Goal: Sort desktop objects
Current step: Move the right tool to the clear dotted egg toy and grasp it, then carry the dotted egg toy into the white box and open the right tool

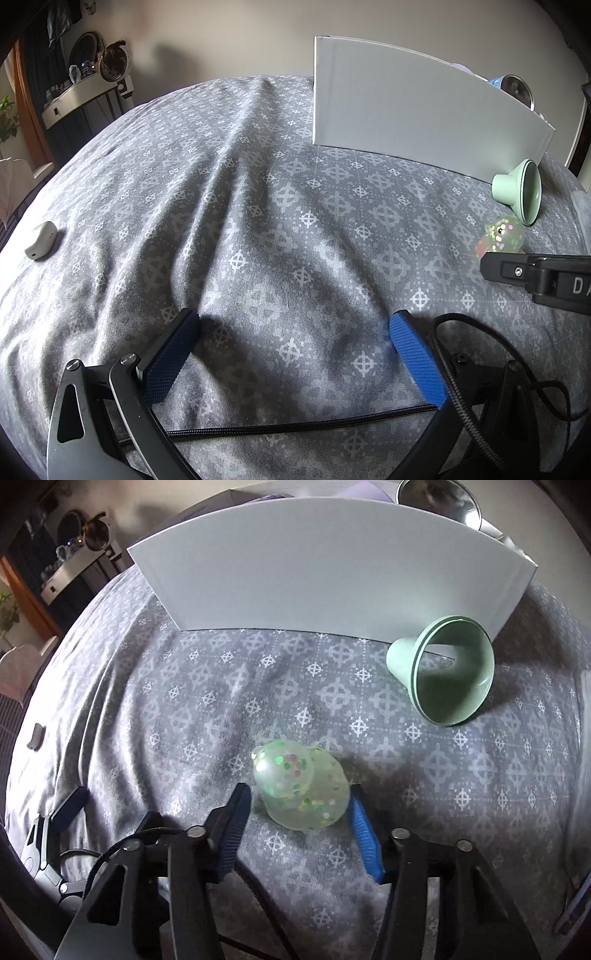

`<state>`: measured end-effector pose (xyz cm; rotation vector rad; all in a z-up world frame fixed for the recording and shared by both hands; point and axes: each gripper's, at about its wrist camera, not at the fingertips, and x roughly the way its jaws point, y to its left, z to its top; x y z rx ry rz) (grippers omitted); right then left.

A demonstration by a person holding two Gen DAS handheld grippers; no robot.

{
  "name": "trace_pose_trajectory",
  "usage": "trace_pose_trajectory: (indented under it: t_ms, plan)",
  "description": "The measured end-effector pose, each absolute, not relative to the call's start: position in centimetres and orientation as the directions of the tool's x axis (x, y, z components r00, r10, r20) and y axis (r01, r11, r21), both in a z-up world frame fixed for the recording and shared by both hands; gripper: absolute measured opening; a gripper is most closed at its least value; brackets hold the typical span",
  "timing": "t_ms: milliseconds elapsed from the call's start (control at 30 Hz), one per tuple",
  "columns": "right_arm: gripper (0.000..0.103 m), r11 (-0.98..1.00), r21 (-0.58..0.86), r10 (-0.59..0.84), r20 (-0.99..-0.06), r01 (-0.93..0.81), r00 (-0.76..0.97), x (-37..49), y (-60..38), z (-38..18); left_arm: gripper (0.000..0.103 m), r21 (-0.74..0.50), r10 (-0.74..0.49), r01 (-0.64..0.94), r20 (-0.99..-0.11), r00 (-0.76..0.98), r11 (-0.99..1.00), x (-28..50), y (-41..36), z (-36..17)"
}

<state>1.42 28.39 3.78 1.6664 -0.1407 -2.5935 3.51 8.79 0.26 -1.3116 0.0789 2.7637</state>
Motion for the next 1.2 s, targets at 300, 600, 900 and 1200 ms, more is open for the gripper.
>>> trace_pose_trajectory:
  t_ms: [300,600,900,1200]
  plan:
    - [0.045,-0.985,0.169,-0.121,-0.837,-0.041,-0.533,3.5,30.0,7.8,0.103,0.012,0.051,-0.096,-0.775,-0.630,-0.995,3.5,8.8,0.3]
    - [0.045,-0.974,0.218,-0.113,-0.689,-0.056,-0.716,1.3,31.8,17.6,0.103,0.011,0.052,-0.095,-0.775,-0.630,-0.995,3.5,8.8,0.3]
    - [0.045,-0.975,0.190,-0.043,-0.674,-0.116,-0.737,-6.8,31.5,19.9,0.103,0.012,0.051,-0.095,-0.775,-0.630,-0.995,3.5,8.8,0.3]
    - [0.046,-0.984,0.111,0.009,-0.753,-0.141,-0.658,-10.9,28.7,15.9,0.103,0.012,0.051,-0.095,-0.775,-0.630,-0.995,3.5,8.8,0.3]
